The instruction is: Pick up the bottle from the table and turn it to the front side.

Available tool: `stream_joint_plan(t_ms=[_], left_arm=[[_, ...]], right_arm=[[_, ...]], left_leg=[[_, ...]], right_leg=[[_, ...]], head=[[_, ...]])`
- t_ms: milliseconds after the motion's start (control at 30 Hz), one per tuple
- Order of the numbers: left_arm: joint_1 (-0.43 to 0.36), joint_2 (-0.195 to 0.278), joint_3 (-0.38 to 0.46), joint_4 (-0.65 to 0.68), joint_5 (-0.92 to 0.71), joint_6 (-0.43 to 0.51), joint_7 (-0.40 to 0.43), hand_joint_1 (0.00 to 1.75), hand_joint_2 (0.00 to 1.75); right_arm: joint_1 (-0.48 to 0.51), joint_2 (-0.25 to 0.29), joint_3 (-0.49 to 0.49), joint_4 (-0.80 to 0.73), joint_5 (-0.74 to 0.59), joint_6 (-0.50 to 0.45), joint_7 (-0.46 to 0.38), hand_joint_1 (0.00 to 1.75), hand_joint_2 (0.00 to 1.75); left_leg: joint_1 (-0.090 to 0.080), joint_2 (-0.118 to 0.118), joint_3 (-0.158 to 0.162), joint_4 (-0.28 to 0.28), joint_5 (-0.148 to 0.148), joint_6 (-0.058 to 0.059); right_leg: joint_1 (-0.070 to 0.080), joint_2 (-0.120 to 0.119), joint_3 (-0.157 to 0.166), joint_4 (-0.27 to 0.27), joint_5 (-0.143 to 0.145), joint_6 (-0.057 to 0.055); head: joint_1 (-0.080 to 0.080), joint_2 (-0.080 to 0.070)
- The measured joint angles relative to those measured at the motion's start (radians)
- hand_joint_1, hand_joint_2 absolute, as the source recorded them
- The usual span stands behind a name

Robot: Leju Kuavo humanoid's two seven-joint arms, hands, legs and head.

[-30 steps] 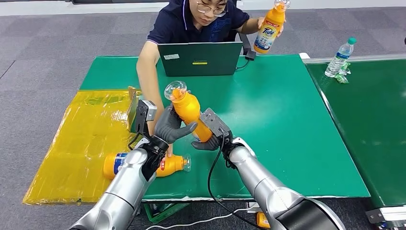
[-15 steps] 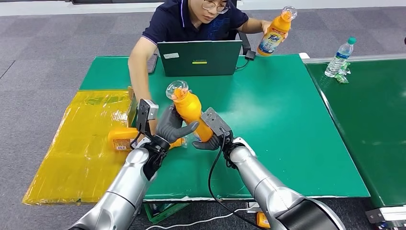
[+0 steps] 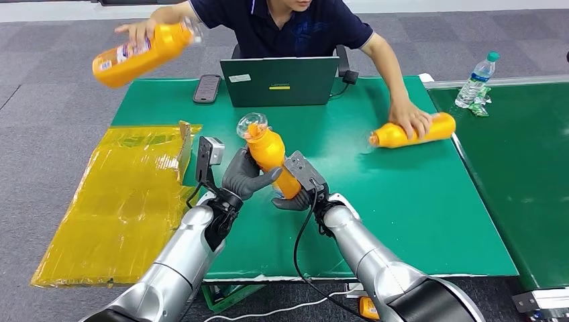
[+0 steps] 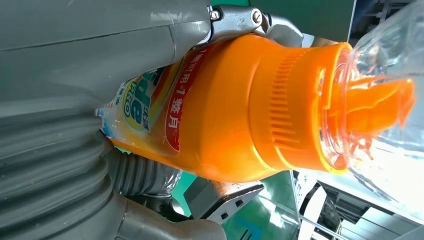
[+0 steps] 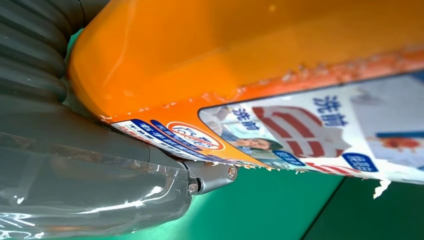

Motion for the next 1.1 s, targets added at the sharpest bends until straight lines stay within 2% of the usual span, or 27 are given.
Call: stream_joint_plan(t_ms=[333, 500, 633, 800, 1100], left_arm=[[-0.008, 0.0, -0.011, 0.009, 0.014, 0.001, -0.003, 0.0, 1.75], [-0.025, 0.0, -0.056, 0.014, 0.076, 0.023, -0.004, 0.0, 1.75], [-0.036, 0.0, -0.105, 0.015, 0.141, 0.051, -0.004, 1.75, 1.75], [-0.05, 0.003, -0.136, 0.035, 0.183, 0.054, -0.022, 1.75, 1.75], [-0.062, 0.003, -0.14, 0.073, 0.197, 0.051, -0.028, 1.75, 1.75]], right_arm=[[0.0, 0.001, -0.005, 0.002, -0.003, -0.002, 0.001, 1.75, 1.75], [0.0, 0.005, -0.02, 0.009, -0.018, -0.013, 0.002, 1.75, 1.75], [-0.001, 0.01, -0.03, 0.011, -0.019, -0.012, 0.002, 1.75, 1.75], [-0.005, 0.014, -0.041, 0.014, -0.015, -0.003, 0.002, 1.75, 1.75], [-0.007, 0.016, -0.046, 0.023, -0.008, 0.001, 0.004, 1.75, 1.75]], left_leg=[[0.0, 0.0, 0.0, 0.0, 0.0, 0.0], [0.0, 0.0, 0.0, 0.0, 0.0, 0.0], [0.0, 0.0, 0.0, 0.0, 0.0, 0.0], [0.0, 0.0, 0.0, 0.0, 0.0, 0.0], [0.0, 0.0, 0.0, 0.0, 0.0, 0.0]], right_leg=[[0.0, 0.0, 0.0, 0.0, 0.0, 0.0], [0.0, 0.0, 0.0, 0.0, 0.0, 0.0], [0.0, 0.001, 0.0, 0.0, 0.0, 0.0], [0.0, 0.001, 0.0, 0.0, 0.0, 0.0], [0.0, 0.001, 0.0, 0.0, 0.0, 0.0]], head=[[0.0, 0.0], [0.0, 0.0], [0.0, 0.0], [0.0, 0.0], [0.0, 0.0]])
